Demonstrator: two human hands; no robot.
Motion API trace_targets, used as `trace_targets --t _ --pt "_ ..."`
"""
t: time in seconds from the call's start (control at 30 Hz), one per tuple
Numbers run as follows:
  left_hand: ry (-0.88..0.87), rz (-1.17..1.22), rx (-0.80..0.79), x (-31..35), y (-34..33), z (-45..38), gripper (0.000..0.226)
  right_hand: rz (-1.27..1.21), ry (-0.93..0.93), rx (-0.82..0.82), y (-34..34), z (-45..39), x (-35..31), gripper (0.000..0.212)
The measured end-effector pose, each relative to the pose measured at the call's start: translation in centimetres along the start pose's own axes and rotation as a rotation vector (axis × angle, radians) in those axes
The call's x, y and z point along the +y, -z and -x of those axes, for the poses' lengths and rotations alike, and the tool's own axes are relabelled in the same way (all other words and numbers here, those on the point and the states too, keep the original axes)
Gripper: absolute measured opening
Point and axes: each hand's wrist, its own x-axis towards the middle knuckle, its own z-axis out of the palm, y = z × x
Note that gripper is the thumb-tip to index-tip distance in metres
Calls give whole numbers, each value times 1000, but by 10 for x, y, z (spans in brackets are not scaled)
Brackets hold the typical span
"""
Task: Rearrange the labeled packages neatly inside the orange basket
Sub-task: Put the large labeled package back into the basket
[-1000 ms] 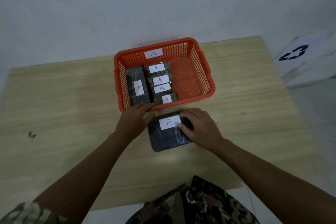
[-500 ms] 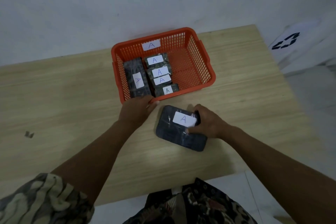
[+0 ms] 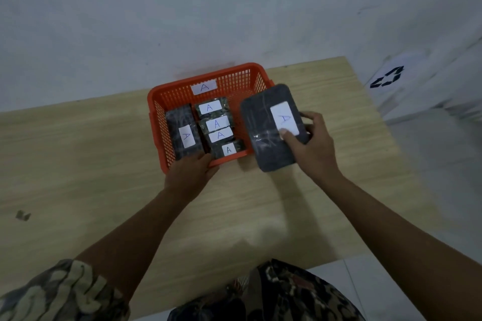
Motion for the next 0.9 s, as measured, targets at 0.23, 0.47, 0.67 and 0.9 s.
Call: trace_targets --t 0.23,0.47,0.67,0.9 --pt "-22 -1 27 -4 -3 1 36 318 161 12 -56 -44 -18 50" --pt "-23 8 64 -3 0 5 50 454 166 -137 -82 -82 3 38" --pt "9 -2 35 -1 4 4 51 615 178 -243 -85 -82 10 52" --pt "20 3 10 -1 4 5 52 891 270 -362 -85 -74 18 88"
